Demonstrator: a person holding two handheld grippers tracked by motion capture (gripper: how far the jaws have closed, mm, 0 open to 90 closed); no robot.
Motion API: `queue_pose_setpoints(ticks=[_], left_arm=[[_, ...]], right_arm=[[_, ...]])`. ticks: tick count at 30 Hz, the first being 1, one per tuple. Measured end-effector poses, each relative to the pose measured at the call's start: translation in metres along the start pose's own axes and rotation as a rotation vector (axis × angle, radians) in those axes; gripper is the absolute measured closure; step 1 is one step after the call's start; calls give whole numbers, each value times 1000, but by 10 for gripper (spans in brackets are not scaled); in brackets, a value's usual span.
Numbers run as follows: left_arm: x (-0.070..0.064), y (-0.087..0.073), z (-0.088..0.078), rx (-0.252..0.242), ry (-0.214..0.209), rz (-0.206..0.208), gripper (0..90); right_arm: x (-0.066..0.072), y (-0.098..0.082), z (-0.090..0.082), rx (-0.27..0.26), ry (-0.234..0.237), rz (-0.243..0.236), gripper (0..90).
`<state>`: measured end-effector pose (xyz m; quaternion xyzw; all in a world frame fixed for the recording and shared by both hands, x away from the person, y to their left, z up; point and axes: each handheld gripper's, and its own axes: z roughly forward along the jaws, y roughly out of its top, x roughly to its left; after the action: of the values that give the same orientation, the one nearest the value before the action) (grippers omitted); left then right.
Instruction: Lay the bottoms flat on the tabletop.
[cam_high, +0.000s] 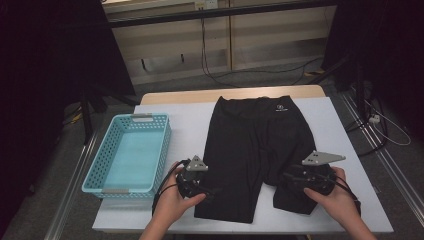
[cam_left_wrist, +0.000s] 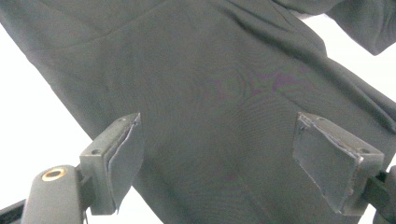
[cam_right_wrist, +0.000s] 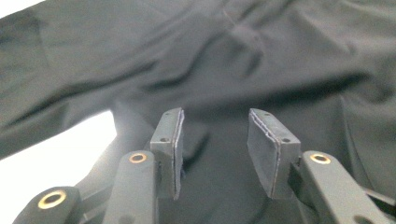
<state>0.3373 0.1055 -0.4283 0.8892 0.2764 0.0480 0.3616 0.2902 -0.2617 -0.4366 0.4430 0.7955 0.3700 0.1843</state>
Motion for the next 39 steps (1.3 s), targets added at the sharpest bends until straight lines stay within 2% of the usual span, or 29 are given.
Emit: queue_pose_setpoints(ticks=[4,8,11,15,18,19,23,24,25,28,30,32,33,35,39], left_arm=[[0,1,0,1,-2,5,174],[0,2,0,-6,2,7,173],[0,2,0,-6,0,10,173],[-1,3,1,-9,-3,13,173],[-1,4,1,-10,-5,15,173],[-1,4,1,-8,-4,15,173],[-2,4,2,-9,-5,17,173],[-2,4,2,-4,-5,21,173],[-2,4,2,-4,-5,20,173],[-2,4,2,-9,-8,18,173],[-1,3,1,-10,-4,14,173],[-1,3,2,-5,-3,14,173],[-1,3,2,-5,-3,14,173],[-1,3,2,-6,-3,16,173],[-2,3,2,-6,-4,18,173]], right_arm=[[-3,-6,-1,25,-22,-15,556],[-16,-14,-5,49,-84,0,532],[-19,-17,-6,56,-87,5,542],[-22,-23,-5,91,-95,3,555],[-24,-26,-4,93,-90,18,580],[-24,-26,-4,93,-77,12,680],[-22,-25,-3,95,-71,2,779],[-21,-23,-3,103,-64,-2,886],[-22,-23,-2,101,-68,-11,896],[-25,-21,-2,101,-64,-1,900],[-29,-19,-5,81,-75,12,900],[-38,-18,-10,54,-90,36,900],[-38,-18,-10,54,-90,36,900],[-50,-21,-12,55,-110,66,900],[-60,-27,-14,58,-142,85,900]])
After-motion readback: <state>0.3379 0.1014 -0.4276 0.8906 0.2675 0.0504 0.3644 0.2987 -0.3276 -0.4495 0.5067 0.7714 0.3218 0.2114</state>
